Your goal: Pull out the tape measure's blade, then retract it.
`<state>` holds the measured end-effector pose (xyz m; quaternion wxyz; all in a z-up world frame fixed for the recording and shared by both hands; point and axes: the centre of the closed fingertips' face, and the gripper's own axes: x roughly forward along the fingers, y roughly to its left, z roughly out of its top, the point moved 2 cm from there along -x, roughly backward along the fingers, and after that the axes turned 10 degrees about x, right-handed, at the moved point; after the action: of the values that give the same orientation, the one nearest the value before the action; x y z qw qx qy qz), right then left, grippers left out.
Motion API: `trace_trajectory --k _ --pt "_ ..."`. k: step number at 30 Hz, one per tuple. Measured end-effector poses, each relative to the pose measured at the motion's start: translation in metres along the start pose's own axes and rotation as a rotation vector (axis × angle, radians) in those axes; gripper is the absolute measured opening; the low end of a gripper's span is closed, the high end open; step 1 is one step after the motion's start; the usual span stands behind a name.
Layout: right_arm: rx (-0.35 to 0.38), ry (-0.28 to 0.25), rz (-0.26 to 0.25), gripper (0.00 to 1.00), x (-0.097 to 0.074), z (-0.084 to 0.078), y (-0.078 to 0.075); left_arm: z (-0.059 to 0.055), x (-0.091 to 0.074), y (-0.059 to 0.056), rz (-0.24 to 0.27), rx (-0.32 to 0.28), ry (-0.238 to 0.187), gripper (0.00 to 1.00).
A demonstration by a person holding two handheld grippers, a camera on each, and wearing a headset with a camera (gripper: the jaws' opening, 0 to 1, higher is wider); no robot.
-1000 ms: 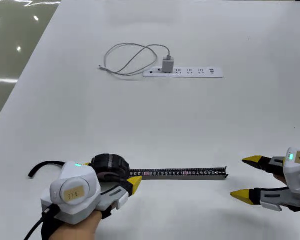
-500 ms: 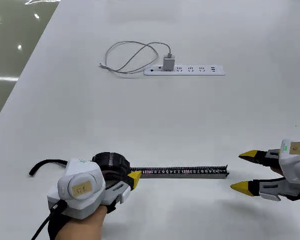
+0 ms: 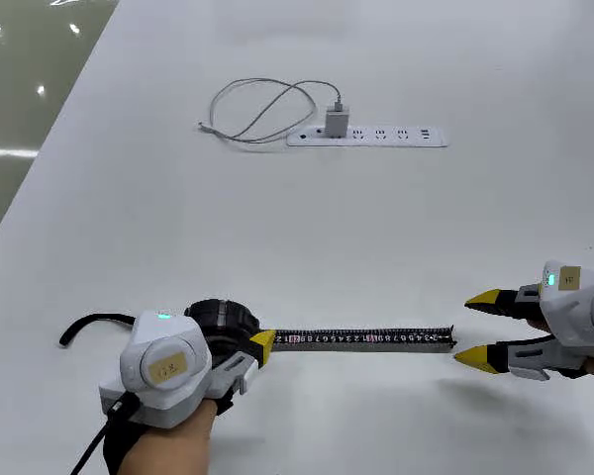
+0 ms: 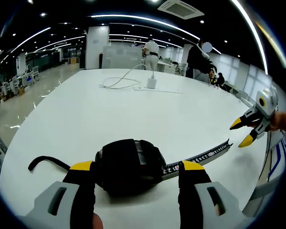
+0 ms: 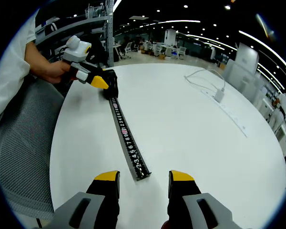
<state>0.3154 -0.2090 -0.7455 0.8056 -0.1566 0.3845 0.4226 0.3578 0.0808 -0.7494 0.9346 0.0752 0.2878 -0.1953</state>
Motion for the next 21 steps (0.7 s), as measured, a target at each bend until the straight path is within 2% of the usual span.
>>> trace_trajectory --k 12,21 --pt "-0.047 0.051 0.052 0.30 0.010 0.000 -0.004 -0.002 0.005 0.006 0.025 -0.039 0.011 0.63" --pt "-0.079 0.086 0.079 0.25 0.014 -0.003 -0.006 -0.004 0.009 0.010 0.017 -0.076 0.023 0.60"
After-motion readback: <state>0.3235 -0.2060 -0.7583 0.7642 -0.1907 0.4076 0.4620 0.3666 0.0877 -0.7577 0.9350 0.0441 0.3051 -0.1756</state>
